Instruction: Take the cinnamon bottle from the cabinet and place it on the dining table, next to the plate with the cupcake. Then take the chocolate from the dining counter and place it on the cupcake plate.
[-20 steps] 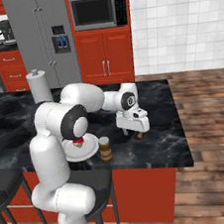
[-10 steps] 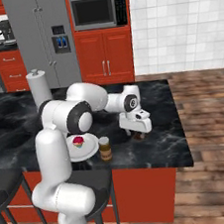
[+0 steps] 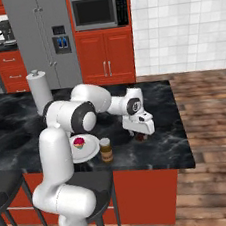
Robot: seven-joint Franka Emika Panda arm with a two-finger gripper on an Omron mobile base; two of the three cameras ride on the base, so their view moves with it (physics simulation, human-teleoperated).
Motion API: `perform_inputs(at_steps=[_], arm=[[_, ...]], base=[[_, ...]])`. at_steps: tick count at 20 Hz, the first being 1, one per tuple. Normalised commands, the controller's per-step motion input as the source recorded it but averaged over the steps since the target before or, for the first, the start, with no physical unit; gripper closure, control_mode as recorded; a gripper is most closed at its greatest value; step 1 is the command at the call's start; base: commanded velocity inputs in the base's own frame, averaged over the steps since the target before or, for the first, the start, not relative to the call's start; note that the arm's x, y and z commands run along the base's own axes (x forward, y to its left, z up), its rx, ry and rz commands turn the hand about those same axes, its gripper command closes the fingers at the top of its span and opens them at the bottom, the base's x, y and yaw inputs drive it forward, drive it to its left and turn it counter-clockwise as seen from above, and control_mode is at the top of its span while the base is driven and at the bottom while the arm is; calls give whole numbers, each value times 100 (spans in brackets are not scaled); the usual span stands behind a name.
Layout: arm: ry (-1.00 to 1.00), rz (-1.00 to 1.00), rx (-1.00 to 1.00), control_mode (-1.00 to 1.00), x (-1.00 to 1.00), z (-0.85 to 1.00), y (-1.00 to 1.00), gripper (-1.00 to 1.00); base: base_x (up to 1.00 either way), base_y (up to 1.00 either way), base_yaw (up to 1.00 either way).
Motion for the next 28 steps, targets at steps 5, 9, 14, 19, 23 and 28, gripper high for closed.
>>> perform_inputs(at_steps=[5, 9, 14, 19, 23, 28], arm=[[-4, 0, 0, -100, 9, -23, -3, -100], [-2, 0, 0, -100, 5, -12, -11, -100], [-1, 0, 0, -100, 0, -23, -5, 100], [0, 0, 0, -100, 0, -25, -3, 100], [0, 0, 0, -100, 0, -3, -4, 100], [0, 1, 0, -100, 0, 16, 0, 100]], base=[[0, 0, 0], [0, 0, 0], [0, 0, 0], [0, 0, 0], [0, 0, 0], [0, 0, 0]])
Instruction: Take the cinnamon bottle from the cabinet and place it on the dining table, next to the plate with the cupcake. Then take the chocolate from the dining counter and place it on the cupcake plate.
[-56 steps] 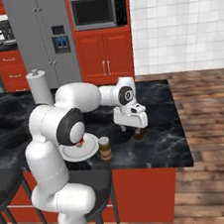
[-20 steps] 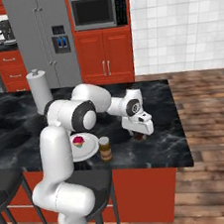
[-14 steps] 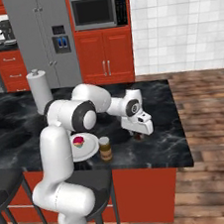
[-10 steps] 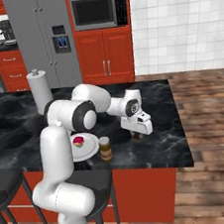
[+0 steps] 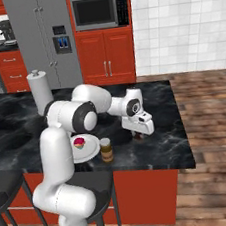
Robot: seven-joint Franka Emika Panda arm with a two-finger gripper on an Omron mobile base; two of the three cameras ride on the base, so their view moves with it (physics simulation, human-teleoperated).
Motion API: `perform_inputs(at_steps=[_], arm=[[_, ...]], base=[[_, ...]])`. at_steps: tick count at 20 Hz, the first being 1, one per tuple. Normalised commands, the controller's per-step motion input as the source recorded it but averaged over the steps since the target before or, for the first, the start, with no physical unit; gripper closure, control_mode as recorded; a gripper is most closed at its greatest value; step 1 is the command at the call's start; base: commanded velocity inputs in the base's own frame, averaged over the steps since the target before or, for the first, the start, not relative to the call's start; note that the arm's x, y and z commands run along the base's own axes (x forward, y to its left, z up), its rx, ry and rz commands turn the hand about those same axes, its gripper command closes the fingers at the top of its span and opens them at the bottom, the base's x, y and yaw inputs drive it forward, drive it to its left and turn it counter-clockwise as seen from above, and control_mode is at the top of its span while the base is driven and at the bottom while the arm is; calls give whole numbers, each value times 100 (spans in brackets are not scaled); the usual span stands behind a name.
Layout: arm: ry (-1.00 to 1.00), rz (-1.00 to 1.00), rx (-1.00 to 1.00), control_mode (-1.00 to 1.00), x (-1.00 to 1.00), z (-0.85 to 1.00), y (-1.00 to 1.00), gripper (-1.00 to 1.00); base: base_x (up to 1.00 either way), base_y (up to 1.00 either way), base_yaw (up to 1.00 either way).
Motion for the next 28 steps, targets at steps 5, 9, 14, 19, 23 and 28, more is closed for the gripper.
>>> perform_inputs(at_steps=[5, 9, 14, 19, 23, 28], arm=[[-1, 7, 0, -100, -7, 53, 14, 100], [-4, 22, -2, -100, -22, 55, 76, 100], [0, 29, -5, -100, -33, 38, 100, 100], [0, 27, -3, -100, -40, 8, 100, 100], [0, 22, -2, -100, -35, 13, 100, 100], [0, 21, 0, -100, -39, 19, 91, 100]], base=[[0, 0, 0], [0, 0, 0], [0, 0, 0], [0, 0, 0], [0, 0, 0], [0, 0, 0]])
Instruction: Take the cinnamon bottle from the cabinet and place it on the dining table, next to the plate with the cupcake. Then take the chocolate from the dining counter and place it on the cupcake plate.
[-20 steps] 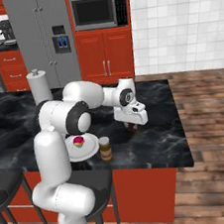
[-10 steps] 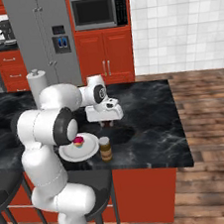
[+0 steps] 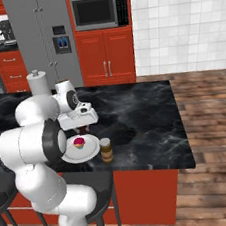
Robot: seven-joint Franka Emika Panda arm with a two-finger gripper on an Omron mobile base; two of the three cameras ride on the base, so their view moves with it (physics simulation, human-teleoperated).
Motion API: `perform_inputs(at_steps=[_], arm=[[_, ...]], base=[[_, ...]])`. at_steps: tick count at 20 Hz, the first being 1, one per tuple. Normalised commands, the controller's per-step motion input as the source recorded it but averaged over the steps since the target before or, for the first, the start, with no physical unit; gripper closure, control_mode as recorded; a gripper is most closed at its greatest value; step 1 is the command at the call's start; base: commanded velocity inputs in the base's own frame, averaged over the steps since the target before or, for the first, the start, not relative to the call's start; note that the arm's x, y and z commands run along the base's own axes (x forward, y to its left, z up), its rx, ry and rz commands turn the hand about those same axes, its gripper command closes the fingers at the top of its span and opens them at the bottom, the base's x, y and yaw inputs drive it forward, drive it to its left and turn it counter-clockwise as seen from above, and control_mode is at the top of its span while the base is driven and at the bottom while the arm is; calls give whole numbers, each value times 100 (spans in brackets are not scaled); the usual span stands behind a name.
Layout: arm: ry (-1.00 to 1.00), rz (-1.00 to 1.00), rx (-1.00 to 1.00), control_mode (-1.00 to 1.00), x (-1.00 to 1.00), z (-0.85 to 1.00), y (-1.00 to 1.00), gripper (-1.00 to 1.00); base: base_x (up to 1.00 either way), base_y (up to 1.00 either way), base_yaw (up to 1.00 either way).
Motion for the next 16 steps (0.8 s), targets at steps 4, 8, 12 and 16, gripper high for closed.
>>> perform_inputs(at_steps=[4, 8, 12, 16], arm=[[0, 23, 0, -100, -40, 3, 90, 100], [0, 20, 0, -100, -39, -5, 64, 100], [1, 16, 0, -100, -19, -24, 21, 100], [4, 10, 0, -100, 4, -46, 0, 100]], base=[[0, 0, 0], [0, 0, 0], [0, 0, 0], [0, 0, 0]])
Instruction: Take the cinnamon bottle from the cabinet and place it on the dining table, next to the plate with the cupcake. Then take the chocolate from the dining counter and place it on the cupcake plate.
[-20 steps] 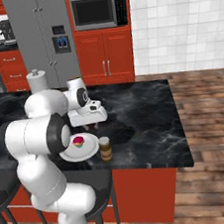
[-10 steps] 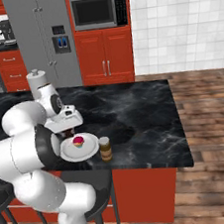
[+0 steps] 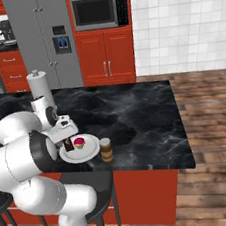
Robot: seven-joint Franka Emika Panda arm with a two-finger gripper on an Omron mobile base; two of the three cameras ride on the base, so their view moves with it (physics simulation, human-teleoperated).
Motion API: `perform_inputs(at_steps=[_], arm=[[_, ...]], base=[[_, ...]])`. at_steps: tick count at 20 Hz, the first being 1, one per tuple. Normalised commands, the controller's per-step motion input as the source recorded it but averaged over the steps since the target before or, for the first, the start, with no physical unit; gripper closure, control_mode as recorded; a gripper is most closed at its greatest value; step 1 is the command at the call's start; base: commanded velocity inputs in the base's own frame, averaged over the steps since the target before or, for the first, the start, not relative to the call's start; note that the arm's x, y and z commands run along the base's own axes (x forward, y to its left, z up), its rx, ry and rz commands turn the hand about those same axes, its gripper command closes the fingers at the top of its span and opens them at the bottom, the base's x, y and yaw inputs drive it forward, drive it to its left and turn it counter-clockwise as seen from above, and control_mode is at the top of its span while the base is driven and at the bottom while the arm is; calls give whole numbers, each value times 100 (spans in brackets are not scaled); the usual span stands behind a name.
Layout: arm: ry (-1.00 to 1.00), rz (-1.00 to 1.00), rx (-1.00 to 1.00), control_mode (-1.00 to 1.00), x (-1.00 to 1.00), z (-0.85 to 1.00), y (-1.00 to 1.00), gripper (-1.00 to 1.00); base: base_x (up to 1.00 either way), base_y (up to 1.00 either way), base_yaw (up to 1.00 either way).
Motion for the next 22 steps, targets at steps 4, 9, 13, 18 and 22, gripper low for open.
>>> perform_inputs(at_steps=[4, 9, 13, 18, 22], arm=[[0, 10, 0, -100, 1, -30, 5, 100], [0, 12, 0, -100, 3, -9, 1, 100], [-2, 7, 0, -100, -14, 27, 13, -100], [-5, 2, 0, -100, -41, 56, 18, -100], [-15, 5, -7, -100, -72, 65, 34, -100]], base=[[0, 0, 0], [0, 0, 0], [0, 0, 0], [0, 0, 0], [0, 0, 0]])
